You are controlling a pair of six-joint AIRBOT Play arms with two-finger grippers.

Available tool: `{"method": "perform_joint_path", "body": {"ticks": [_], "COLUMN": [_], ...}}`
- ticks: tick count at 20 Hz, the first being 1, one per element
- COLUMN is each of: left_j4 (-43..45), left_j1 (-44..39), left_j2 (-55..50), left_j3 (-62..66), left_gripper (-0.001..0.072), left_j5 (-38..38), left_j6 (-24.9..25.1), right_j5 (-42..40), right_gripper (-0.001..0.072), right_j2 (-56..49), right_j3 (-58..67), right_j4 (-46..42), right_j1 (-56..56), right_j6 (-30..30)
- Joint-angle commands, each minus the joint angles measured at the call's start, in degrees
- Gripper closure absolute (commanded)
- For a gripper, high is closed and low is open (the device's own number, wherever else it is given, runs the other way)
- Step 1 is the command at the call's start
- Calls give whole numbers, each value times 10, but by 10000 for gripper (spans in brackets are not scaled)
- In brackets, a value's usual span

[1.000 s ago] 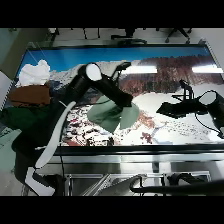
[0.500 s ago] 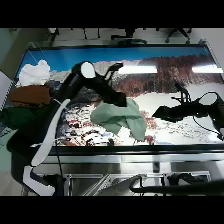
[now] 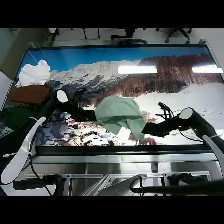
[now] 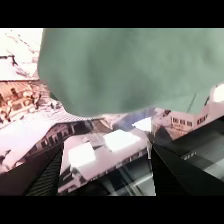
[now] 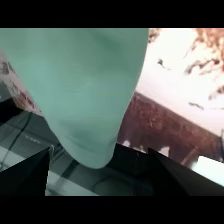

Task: Fold the shirts.

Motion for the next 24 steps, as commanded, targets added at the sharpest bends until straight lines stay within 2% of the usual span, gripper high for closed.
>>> {"method": "perform_joint_path", "body": {"ticks": [1, 2, 3, 5, 6, 7, 8, 12, 16, 21, 24], "left_j4": [-80, -96, -102, -104, -104, -105, -104, -100, -101, -105, -104], "left_j1": [24, 24, 24, 17, 16, 15, 16, 28, 44, 52, 49], "left_j2": [-33, -53, -71, -104, -116, -125, -128, -90, 2, 136, 205], "left_j3": [-52, -38, -19, 21, 40, 56, 71, 112, 168, 287, 350], "left_gripper": [121, 121, 121, 124, 259, 567, 690, 691, 691, 690, 689], "left_j5": [116, 126, 129, 125, 120, 110, 98, 40, -38, -165, -220], "left_j6": [44, 54, 54, 54, 54, 54, 57, 63, 62, 40, 21], "right_j5": [-63, -70, -82, -100, -101, -101, -96, -12, 62, 79, 80], "right_gripper": [50, 53, 178, 520, 704, 697, 697, 698, 698, 698, 698], "right_j2": [-45, -58, -71, -87, -89, -88, -85, -61, -10, 82, 140], "right_j3": [-7, -6, -6, -6, -4, 2, 12, 86, 222, 402, 466], "right_j4": [38, 63, 85, 120, 127, 127, 122, 77, 78, 79, 79], "right_j1": [32, 31, 31, 31, 31, 30, 27, -27, -99, -129, -129], "right_j6": [-28, -49, -70, -112, -121, -125, -126, -126, -133, -156, -171]}}
